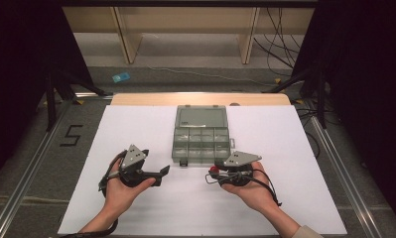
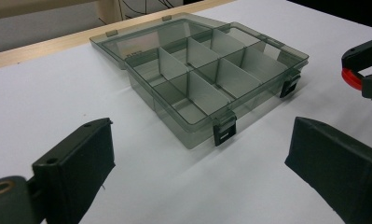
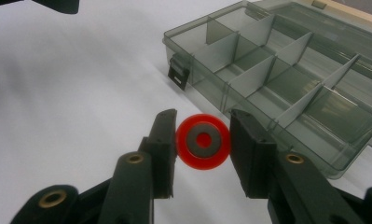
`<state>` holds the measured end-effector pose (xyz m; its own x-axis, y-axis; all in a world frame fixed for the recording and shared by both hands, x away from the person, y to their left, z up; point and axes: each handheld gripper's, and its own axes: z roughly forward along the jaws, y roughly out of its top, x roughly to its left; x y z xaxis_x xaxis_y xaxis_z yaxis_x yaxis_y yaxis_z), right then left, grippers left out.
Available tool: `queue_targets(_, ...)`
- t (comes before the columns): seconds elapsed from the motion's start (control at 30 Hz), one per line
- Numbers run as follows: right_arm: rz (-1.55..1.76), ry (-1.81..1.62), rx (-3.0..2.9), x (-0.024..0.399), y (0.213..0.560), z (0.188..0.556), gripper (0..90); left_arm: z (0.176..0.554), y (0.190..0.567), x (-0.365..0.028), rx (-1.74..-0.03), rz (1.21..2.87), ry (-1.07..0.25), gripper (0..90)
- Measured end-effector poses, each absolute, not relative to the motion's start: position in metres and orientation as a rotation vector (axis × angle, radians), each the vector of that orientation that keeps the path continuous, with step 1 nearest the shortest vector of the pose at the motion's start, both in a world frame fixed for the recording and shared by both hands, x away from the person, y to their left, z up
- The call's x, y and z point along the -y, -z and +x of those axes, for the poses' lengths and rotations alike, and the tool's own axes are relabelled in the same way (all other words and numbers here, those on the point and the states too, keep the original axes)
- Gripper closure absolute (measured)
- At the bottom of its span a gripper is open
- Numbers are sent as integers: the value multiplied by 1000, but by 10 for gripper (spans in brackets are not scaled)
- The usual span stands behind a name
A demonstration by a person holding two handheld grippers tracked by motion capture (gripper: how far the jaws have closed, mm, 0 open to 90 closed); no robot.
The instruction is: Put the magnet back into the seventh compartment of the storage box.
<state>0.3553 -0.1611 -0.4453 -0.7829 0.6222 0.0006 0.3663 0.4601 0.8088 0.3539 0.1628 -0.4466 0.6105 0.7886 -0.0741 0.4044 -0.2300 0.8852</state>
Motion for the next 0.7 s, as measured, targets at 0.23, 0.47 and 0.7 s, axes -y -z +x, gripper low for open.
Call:
queue_targets(0.23,856,-1239,-2399,162,443,359,633,354,447,-163,-959,1847,-489,66)
queue_targets(0.47,854,-1237,-2395,162,441,362,633,354,447,-163,-959,1848,-490,66)
queue_targets(0.7,869,-1240,-2380,162,438,366,634,354,446,-163,-961,1843,-490,66)
